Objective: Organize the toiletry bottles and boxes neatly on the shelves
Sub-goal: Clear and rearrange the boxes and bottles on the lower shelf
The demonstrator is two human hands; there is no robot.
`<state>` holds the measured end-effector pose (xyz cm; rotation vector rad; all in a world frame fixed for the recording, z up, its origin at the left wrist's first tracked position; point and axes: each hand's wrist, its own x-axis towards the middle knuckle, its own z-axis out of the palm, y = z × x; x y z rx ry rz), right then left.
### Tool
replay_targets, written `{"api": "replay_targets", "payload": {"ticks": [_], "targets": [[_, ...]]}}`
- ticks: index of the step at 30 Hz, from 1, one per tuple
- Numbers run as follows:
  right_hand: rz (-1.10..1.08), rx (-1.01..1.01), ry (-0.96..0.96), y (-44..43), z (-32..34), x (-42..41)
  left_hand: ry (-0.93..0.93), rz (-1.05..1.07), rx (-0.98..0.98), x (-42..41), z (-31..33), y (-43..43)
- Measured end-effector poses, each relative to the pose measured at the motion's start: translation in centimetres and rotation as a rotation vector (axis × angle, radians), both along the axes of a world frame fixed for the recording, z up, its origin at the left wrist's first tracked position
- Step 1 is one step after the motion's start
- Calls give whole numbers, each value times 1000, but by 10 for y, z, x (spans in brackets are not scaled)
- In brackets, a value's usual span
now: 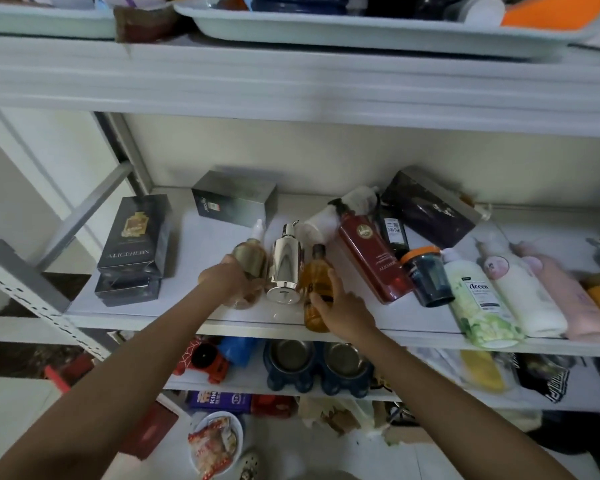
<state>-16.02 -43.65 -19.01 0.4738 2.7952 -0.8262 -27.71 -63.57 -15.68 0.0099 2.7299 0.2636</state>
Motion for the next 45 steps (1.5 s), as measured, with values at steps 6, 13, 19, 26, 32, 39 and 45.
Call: {"api": "replay_targets", "payload": {"ticks": [6,13,19,26,32,39,45], "targets": [[-342,194,353,52,20,-18,155,-129,-4,1,19,6],[-255,233,82,89,10,-29,292,-636,-120,10,2,48],[-292,341,26,58,10,-18,265,-689,-206,22,12,53],[-429,208,-37,34,-5,6,257,-678,-168,18,3,50],[-394,276,-16,20,-8,8,228,-685,-184,18,-1,47],[-328,272,289,15,12,-30,209,-687,-177,26,-2,37],[-269,-70,180,20,34,-106,134,-731,-96,17,15,34]]}}
